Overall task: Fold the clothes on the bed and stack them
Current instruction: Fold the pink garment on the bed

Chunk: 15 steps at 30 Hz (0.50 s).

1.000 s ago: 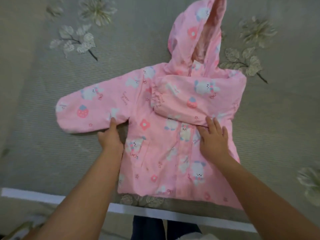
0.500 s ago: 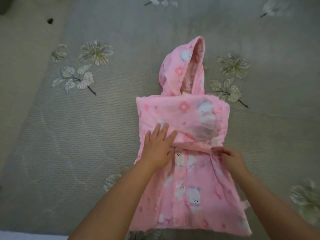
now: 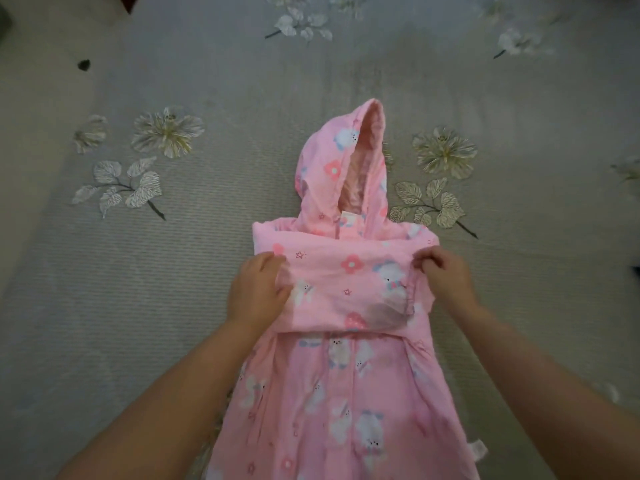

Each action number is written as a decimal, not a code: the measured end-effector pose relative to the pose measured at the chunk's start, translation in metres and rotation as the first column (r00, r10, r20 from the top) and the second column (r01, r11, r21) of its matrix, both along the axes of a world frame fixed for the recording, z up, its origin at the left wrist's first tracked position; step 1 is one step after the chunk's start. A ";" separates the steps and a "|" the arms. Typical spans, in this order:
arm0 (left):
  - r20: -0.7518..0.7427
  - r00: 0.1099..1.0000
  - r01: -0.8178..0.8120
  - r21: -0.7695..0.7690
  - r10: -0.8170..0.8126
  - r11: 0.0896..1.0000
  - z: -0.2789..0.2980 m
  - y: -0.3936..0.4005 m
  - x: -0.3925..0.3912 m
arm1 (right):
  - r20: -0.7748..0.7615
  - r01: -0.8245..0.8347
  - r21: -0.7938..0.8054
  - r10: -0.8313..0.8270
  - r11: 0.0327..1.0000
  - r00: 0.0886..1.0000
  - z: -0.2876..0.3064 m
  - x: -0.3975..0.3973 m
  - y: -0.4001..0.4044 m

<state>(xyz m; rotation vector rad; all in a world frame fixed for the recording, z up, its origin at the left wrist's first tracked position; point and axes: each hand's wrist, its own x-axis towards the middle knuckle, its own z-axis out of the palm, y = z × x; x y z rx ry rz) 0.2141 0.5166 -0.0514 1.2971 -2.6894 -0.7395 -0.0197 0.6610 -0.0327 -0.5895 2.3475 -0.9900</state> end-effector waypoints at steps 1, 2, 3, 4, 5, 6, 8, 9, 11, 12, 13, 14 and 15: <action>0.003 0.999 -0.045 0.025 0.045 0.999 -0.002 -0.006 0.000 | -0.020 0.004 -0.026 -0.005 1.000 1.000 0.001 -0.004 -0.017; 0.006 0.996 -0.086 0.067 0.086 0.994 -0.005 -0.011 -0.001 | -0.036 0.006 -0.036 -0.007 0.999 0.999 0.000 -0.009 -0.034; 0.016 0.993 -0.117 0.110 0.116 0.987 -0.010 -0.016 -0.002 | -0.044 0.014 -0.048 -0.016 0.999 0.999 -0.002 -0.014 -0.051; 0.028 0.991 -0.131 0.145 0.129 0.981 -0.016 -0.020 -0.003 | -0.037 0.031 -0.051 -0.032 0.998 0.999 -0.005 -0.018 -0.069; 0.039 0.991 -0.136 0.171 0.131 0.976 -0.023 -0.023 -0.003 | -0.023 0.053 -0.050 -0.054 0.997 0.998 -0.010 -0.024 -0.085; 0.041 0.991 -0.134 0.187 0.129 0.973 -0.028 -0.024 -0.003 | -0.002 0.078 -0.037 -0.078 0.996 0.997 -0.012 -0.027 -0.100; 0.019 0.988 -0.151 0.212 0.151 0.965 -0.039 -0.025 -0.006 | 0.079 0.117 0.038 -0.120 0.992 0.990 -0.022 -0.039 -0.129; 0.002 0.985 -0.171 0.226 0.175 0.959 -0.042 -0.024 -0.008 | 0.162 0.129 0.085 -0.141 0.988 0.977 -0.028 -0.043 -0.140; -0.030 0.974 -0.209 0.258 0.224 0.943 -0.048 -0.021 -0.011 | 0.298 0.168 0.165 -0.212 0.972 0.931 -0.037 -0.046 -0.158; -0.046 0.969 -0.221 0.271 0.242 0.937 -0.051 -0.020 -0.012 | 0.328 0.178 0.166 -0.224 0.970 0.918 -0.038 -0.046 -0.164; -0.059 0.965 -0.228 0.279 0.254 0.933 -0.053 -0.020 -0.012 | 0.342 0.188 0.135 -0.224 0.973 0.913 -0.039 -0.047 -0.168; -0.068 0.962 -0.234 0.288 0.264 0.928 -0.054 -0.020 -0.012 | 0.364 0.177 0.079 -0.193 0.981 0.911 -0.037 -0.047 -0.170; -0.073 0.958 -0.243 0.302 0.276 0.922 -0.055 -0.020 -0.011 | 0.397 0.157 -0.001 -0.144 0.988 0.906 -0.033 -0.048 -0.169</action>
